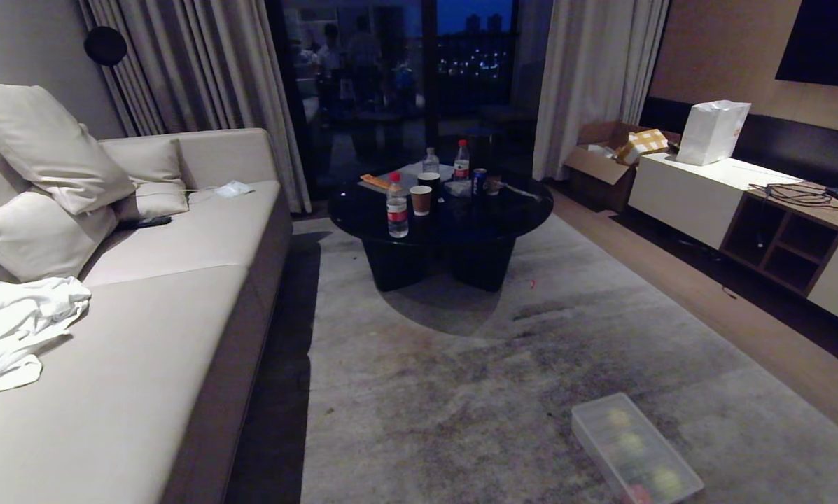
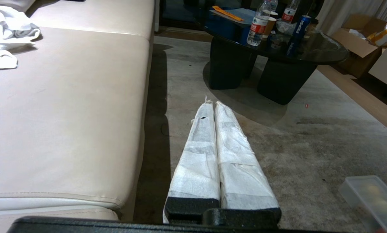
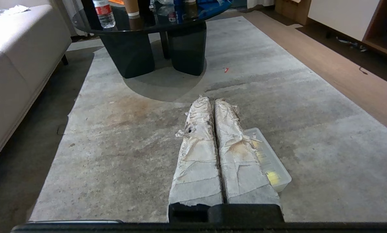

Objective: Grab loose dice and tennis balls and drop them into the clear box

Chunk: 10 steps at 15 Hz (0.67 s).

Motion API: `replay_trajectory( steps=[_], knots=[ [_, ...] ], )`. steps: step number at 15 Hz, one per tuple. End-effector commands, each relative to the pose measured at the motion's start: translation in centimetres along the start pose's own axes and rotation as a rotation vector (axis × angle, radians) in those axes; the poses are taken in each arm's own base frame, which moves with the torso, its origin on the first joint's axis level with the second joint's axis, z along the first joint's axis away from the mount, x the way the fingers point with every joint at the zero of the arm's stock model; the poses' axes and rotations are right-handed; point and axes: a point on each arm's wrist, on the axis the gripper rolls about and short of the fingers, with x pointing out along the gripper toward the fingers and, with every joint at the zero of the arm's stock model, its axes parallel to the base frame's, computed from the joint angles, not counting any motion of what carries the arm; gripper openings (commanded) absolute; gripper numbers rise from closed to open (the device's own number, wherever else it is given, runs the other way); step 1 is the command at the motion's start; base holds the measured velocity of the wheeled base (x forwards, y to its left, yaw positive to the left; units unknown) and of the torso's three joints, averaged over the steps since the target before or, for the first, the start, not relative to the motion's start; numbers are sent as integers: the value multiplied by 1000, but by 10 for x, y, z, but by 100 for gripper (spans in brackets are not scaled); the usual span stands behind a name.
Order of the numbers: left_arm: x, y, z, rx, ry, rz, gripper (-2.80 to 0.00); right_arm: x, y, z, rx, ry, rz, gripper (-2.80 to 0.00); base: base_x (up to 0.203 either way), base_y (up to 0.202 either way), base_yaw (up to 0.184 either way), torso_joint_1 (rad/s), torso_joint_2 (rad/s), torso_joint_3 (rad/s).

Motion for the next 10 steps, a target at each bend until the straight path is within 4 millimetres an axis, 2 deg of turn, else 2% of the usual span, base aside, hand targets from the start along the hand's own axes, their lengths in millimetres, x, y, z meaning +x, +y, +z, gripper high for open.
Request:
replay_trajectory(
  steps=[1, 10],
  knots=[
    [0, 0, 0, -1, 1, 0, -280, 1, 0, -1, -1, 6, 0, -280, 0, 0, 0, 0, 0, 0],
    [0, 0, 0, -1, 0, 1, -280, 1, 0, -1, 1, 6, 0, -280, 0, 0, 0, 0, 0, 0]
  ],
)
